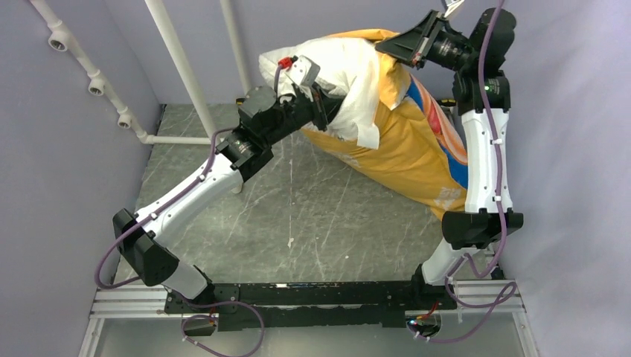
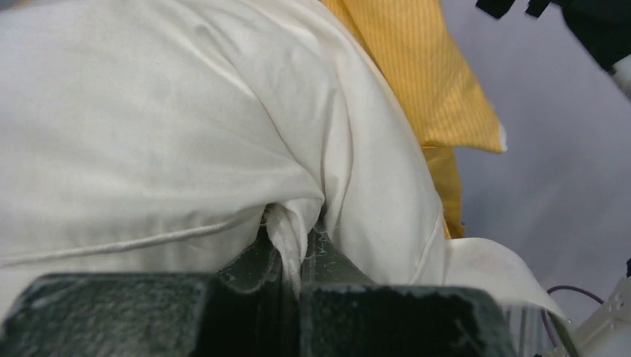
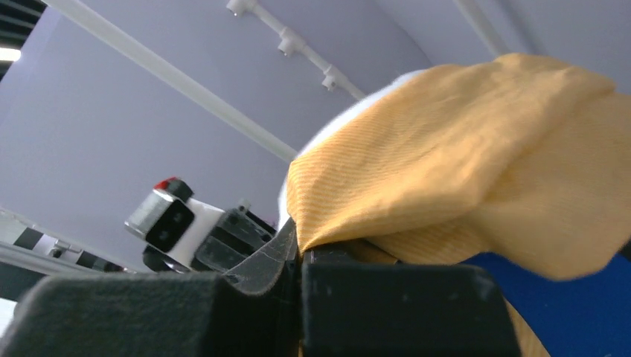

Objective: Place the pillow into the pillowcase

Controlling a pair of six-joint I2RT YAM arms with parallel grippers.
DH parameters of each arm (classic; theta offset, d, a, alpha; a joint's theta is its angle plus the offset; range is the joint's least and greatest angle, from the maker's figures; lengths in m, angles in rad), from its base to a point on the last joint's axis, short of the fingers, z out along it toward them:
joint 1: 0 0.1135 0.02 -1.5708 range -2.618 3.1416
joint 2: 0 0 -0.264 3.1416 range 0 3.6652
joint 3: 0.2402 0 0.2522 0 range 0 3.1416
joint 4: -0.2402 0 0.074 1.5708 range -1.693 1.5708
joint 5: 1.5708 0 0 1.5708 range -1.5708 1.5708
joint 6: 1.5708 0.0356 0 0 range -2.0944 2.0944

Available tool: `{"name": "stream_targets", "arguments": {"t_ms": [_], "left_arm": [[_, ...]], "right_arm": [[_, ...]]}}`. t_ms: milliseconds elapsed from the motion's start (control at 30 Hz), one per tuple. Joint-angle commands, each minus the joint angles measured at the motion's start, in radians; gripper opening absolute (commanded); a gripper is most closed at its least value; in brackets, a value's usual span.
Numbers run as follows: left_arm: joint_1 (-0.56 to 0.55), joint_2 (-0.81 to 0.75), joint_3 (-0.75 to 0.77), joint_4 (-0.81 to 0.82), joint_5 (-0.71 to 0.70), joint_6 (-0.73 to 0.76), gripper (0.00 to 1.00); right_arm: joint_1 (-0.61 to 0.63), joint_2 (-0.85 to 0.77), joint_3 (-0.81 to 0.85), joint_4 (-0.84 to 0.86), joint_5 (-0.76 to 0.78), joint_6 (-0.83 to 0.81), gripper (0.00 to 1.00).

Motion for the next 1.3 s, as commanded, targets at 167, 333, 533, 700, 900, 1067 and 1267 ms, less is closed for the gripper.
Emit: {"name": "stream_targets", "arguments": {"t_ms": [167, 333, 533, 700, 900, 1067, 1267], "left_arm": [[-0.077, 0.089, -0.215, 0.225, 0.018, -0.085, 0.00], [-0.110, 0.141, -0.219, 0.369, -0.018, -0.066, 0.00], [-0.123, 0.210, -0.261, 0.641, -0.152, 0.021, 0.00], [-0.120, 0.307, -0.281, 0.774, -0.255, 0.160, 0.00], [-0.095, 0.404, -0.316, 0.809, -0.436, 0.306, 0.00], [-0.085, 0.420, -0.365, 0.852, -0.513, 0.393, 0.00], [-0.064, 0.213, -0.531, 0.798, -0.460, 0.311, 0.00]], "right_arm": [[0.274, -0.089, -0.045, 0.222, -0.018, 0.000, 0.00], [0.381, -0.068, -0.036, 0.266, -0.017, 0.052, 0.00], [0.477, -0.173, -0.194, 0.333, 0.105, 0.080, 0.00], [0.536, -0.284, -0.339, 0.387, 0.230, 0.100, 0.00], [0.587, -0.384, -0.441, 0.394, 0.360, 0.086, 0.00], [0.591, -0.362, -0.432, 0.230, 0.380, -0.014, 0.00], [0.577, -0.276, -0.290, -0.217, 0.488, -0.362, 0.49]]}}
